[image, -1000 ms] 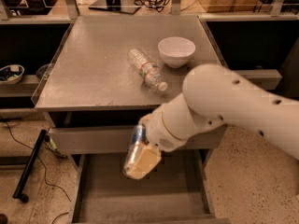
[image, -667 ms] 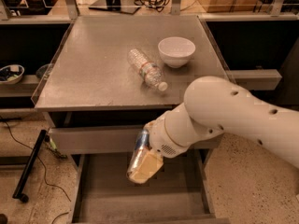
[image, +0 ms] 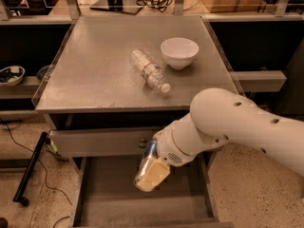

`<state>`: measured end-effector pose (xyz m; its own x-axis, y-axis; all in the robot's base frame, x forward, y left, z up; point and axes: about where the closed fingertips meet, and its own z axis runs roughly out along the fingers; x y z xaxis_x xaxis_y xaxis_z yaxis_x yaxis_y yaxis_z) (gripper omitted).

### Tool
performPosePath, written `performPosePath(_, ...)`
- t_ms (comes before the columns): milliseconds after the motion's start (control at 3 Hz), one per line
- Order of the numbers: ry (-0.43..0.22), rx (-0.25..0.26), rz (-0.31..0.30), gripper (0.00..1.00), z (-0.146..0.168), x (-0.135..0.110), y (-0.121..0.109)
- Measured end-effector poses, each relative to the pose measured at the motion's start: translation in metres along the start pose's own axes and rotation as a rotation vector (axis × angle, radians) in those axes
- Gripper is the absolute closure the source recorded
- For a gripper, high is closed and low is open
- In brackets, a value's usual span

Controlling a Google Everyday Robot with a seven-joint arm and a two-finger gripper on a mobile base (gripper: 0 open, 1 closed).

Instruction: Place redbull can into middle drawer

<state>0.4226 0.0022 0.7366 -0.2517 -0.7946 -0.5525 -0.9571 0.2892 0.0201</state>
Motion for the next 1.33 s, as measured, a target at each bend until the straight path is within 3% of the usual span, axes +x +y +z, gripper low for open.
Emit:
performPosePath(333,-0.001,-0.003,0.001,1.0,0.001,0.0,0.001)
performPosePath(1333,-0.007,-0.064,0.068,1.0,0.052,0.033,0.003)
